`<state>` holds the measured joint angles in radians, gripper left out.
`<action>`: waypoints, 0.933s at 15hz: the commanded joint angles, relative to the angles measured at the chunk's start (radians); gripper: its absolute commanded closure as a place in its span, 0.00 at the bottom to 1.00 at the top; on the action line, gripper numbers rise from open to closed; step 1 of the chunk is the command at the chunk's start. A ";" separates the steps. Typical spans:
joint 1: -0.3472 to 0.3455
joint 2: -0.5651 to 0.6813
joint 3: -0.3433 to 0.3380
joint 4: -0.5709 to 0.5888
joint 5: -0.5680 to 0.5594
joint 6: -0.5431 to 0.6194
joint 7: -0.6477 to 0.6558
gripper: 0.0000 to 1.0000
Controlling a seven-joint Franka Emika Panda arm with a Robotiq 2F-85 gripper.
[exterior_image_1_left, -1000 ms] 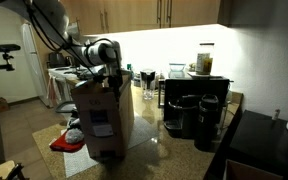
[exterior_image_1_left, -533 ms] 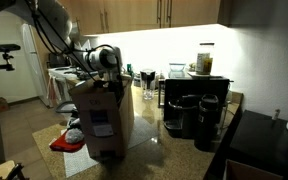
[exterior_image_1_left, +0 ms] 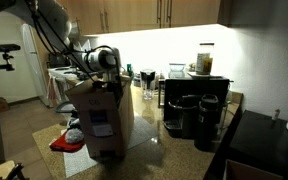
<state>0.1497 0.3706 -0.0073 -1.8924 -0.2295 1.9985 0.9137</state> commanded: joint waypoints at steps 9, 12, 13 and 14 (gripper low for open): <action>0.014 -0.046 -0.004 -0.054 -0.009 0.031 -0.004 1.00; 0.009 -0.077 -0.003 -0.071 -0.008 0.030 -0.018 1.00; 0.009 -0.084 -0.002 -0.074 -0.009 0.030 -0.020 1.00; 0.008 -0.095 -0.002 -0.079 -0.010 0.028 -0.023 1.00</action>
<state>0.1589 0.3445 -0.0073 -1.9045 -0.2295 1.9988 0.9124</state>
